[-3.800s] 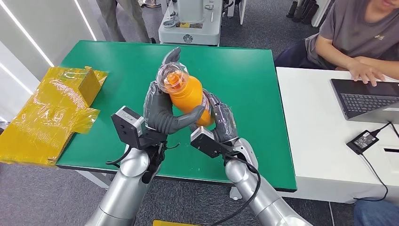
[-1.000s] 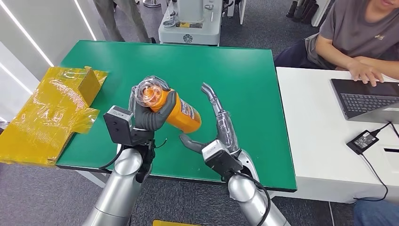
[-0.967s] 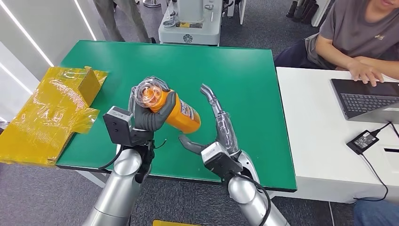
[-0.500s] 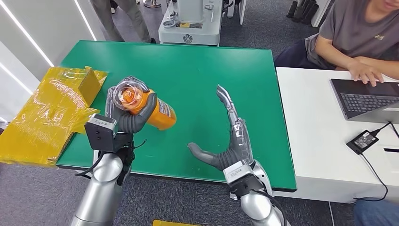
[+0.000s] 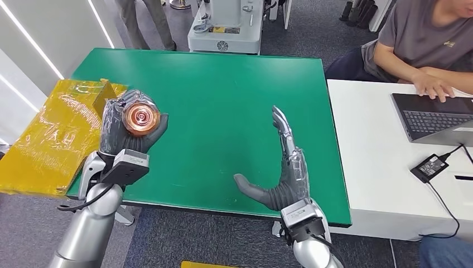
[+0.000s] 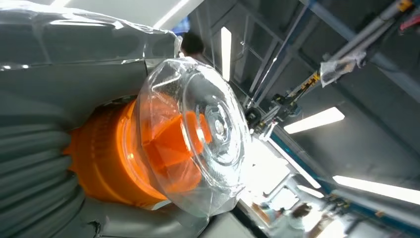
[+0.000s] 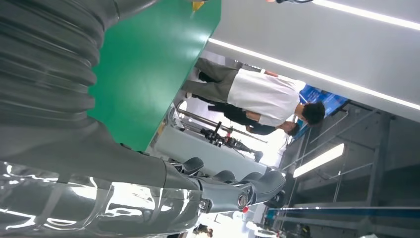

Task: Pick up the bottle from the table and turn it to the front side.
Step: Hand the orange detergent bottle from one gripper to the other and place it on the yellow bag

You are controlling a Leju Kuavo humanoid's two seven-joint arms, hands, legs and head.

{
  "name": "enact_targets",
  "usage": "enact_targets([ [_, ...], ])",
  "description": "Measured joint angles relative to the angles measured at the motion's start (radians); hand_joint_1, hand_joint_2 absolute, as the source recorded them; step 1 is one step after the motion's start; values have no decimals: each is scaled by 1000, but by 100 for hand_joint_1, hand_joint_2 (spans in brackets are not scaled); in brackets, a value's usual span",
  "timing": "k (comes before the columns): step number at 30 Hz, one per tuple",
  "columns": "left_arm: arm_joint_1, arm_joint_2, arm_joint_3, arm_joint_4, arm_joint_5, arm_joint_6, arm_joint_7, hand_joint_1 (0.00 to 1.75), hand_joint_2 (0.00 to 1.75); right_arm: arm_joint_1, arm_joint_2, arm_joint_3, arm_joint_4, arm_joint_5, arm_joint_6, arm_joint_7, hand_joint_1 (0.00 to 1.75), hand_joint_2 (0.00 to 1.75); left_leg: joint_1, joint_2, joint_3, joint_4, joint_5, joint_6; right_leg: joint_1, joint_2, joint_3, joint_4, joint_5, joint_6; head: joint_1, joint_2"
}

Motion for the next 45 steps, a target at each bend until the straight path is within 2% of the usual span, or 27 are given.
enact_targets([
  [3,-63,47,-19,97,-111,1,12,175,175,22,-1,-9,-15,8,0,-5,0,175,0,0,0,0,0,-1,0,0,0,0,0,0,0,0],
  [6,-108,77,-38,187,-155,3,10,175,175,37,-2,-15,-27,13,0,-6,0,175,0,2,0,0,1,-1,0,2,0,0,1,-1,0,0],
  [12,-173,107,-86,325,-264,-4,13,175,175,52,-2,-18,-44,23,2,-7,0,175,0,1,0,0,0,-1,0,2,0,0,1,-1,0,0],
  [21,-274,152,-185,576,-409,-81,46,175,175,78,-2,-19,-71,33,0,-5,0,175,0,3,0,0,0,-1,0,4,-1,1,1,-1,0,0],
  [27,-288,193,-251,671,-489,-136,82,175,175,86,-2,-19,-72,34,-7,-4,0,175,0,5,0,-1,0,-1,0,6,-2,1,1,-1,0,0],
  [34,-282,225,-286,718,-524,-118,87,175,175,86,-2,-19,-72,34,-6,-4,0,175,0,4,0,-1,0,-1,0,5,-2,1,1,-1,0,0],
  [40,-265,241,-325,739,-582,-64,119,175,175,77,-2,-13,-72,35,6,-4,0,175,0,4,-1,-1,0,-1,0,5,-2,1,1,-1,0,0],
  [41,-263,242,-330,742,-589,-56,129,160,175,76,-2,-13,-72,35,10,-3,0,175,0,4,-1,-1,0,-1,0,5,-2,1,1,-1,0,0],
  [44,-258,245,-342,747,-610,-35,165,32,175,73,-1,-12,-72,37,20,-2,0,175,0,4,-1,-1,0,-1,0,5,-2,1,1,-1,0,0],
  [45,-257,246,-345,748,-616,-27,179,3,175,71,-1,-12,-72,39,23,-2,0,175,0,4,-1,-1,0,-1,0,5,-2,1,1,-1,0,0],
])
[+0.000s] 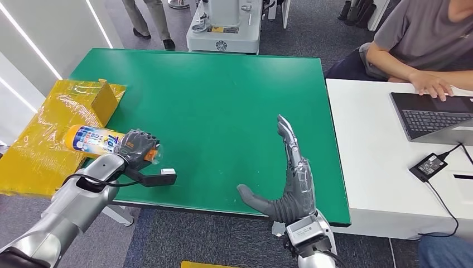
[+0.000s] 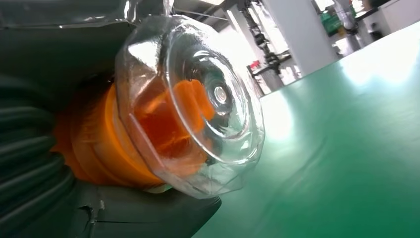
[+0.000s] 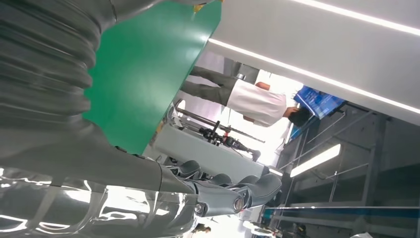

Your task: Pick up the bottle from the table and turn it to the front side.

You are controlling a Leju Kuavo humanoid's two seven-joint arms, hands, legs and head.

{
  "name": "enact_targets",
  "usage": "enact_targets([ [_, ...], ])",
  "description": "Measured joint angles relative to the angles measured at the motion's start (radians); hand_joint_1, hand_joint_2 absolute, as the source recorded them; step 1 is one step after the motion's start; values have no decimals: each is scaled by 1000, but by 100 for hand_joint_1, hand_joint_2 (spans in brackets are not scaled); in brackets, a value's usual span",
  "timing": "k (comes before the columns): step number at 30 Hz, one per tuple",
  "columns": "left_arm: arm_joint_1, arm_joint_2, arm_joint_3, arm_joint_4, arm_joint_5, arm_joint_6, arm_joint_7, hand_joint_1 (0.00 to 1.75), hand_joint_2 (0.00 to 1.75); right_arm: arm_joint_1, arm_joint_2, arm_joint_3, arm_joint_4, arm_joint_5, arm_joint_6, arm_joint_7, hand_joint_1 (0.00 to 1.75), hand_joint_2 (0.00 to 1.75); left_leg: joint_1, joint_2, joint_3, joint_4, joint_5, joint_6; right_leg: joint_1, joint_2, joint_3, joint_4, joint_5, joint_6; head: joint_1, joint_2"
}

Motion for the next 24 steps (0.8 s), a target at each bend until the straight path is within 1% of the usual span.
enact_targets([
  [4,4,1,-5,5,-20,30,65,0,175,-5,0,0,0,4,12,0,0,175,0,0,0,0,0,0,0,0,0,0,0,0,0,0],
  [9,19,0,-6,8,-20,52,122,0,175,-13,0,0,0,6,21,-1,0,175,0,0,0,0,0,0,0,0,0,0,0,0,0,0],
  [17,53,-3,-5,9,-9,97,170,0,175,-27,0,0,3,7,32,-4,0,175,0,0,0,0,0,0,0,0,0,0,0,0,0,0],
  [19,61,-3,-1,9,-2,121,176,0,175,-28,0,0,3,7,32,-6,0,175,0,0,0,0,0,0,0,0,0,0,0,0,0,0],
  [23,75,-10,23,9,16,216,184,0,175,-29,0,0,3,6,32,-7,0,175,0,0,0,0,0,0,0,0,0,0,0,0,0,0],
  [24,77,-12,27,9,17,224,184,0,175,-29,0,0,3,6,32,-7,0,175,0,0,0,0,0,0,0,0,0,0,0,0,0,0],
])
